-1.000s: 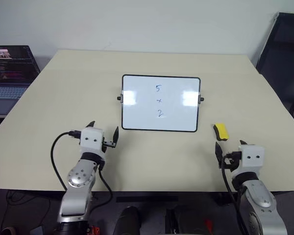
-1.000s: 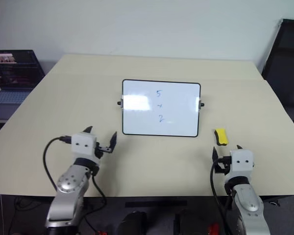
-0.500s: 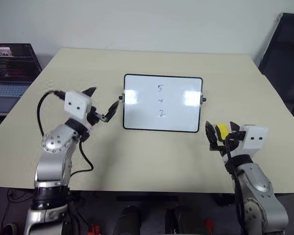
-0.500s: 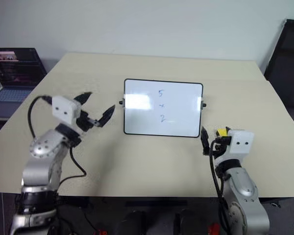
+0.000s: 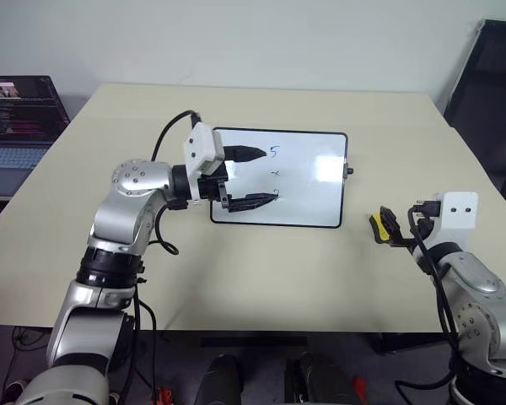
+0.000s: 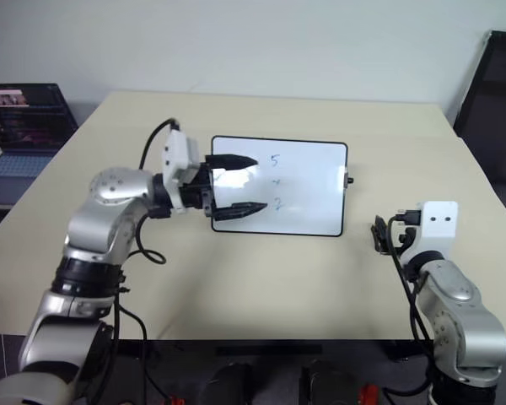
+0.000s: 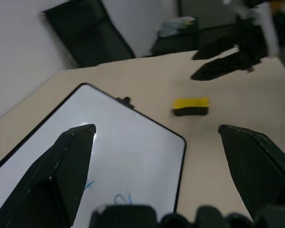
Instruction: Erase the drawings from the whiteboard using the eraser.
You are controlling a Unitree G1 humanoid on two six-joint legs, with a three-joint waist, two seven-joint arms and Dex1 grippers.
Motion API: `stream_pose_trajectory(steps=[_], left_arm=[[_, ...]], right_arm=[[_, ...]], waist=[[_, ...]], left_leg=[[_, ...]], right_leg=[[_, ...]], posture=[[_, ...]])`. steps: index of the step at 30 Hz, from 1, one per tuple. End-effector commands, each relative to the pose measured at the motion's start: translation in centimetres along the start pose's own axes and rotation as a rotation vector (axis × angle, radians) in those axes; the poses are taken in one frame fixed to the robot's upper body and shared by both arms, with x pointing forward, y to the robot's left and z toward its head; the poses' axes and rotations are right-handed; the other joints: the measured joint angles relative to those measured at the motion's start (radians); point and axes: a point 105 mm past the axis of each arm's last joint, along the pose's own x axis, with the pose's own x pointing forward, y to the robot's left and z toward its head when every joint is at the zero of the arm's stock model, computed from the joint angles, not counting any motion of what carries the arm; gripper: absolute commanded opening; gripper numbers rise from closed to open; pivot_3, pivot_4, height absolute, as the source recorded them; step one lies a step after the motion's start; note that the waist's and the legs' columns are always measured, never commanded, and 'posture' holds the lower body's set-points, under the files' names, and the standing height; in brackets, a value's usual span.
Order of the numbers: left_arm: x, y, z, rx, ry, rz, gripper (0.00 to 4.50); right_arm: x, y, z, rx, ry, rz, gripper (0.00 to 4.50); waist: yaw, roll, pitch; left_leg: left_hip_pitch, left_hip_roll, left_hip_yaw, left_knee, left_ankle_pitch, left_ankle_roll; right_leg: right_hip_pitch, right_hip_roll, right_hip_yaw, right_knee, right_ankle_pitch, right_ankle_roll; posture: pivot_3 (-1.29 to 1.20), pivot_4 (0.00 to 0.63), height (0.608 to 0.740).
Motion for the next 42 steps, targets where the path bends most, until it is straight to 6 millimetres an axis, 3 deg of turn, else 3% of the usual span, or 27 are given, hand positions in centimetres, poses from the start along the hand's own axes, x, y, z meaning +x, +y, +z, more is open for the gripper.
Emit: stream_pose_trajectory(steps=[1, 6, 14, 40, 42], left_arm=[[0.6, -0.1, 0.8, 0.042, -0.016, -0.071, 4.50], [2.7, 0.2, 0.9, 0.041, -0.062, -0.122, 4.50], [3.2, -1.5, 0.3, 0.045, -0.046, -0.238, 4.50], [2.6, -1.5, -0.8, 0.036, -0.027, -0.218, 4.50], [2.5, -1.4, -0.9, 0.039, -0.023, -0.209, 4.50]], right_arm=[[0.1, -0.4, 0.6, -0.020, 0.005, 0.030, 4.47], [2.5, 0.3, -0.1, -0.006, 0.053, 0.077, 4.47], [4.5, 0.6, -0.8, -0.004, 0.085, 0.084, 4.47], [5.5, -0.1, -3.5, -0.044, 0.156, 0.054, 4.47], [5.5, 0.0, -3.6, -0.044, 0.163, 0.055, 4.10]], waist=[[-0.005, 0.000, 0.000], [-0.008, 0.000, 0.000], [-0.012, 0.000, 0.000], [-0.012, 0.001, 0.000], [-0.012, 0.001, 0.000]], left_leg=[[0.000, 0.000, 0.000, 0.000, 0.000, 0.000], [-0.005, -0.001, 0.000, 0.003, 0.000, 0.000], [-0.010, 0.000, 0.001, 0.004, 0.000, 0.001], [-0.014, 0.000, 0.000, 0.006, 0.000, 0.001], [-0.014, 0.000, 0.001, 0.006, 0.000, 0.001]], right_leg=[[-0.001, 0.000, 0.000, 0.000, 0.000, 0.000], [-0.004, 0.001, 0.000, 0.001, 0.000, 0.001], [-0.009, 0.001, 0.001, 0.002, 0.001, 0.001], [-0.013, 0.001, 0.001, 0.004, 0.003, -0.002], [-0.013, 0.001, 0.001, 0.004, 0.003, -0.002]], posture=[[0.00, 0.150, 0.740], [0.00, 0.150, 0.740], [0.00, 0.150, 0.740], [0.00, 0.150, 0.740], [0.00, 0.150, 0.740]])
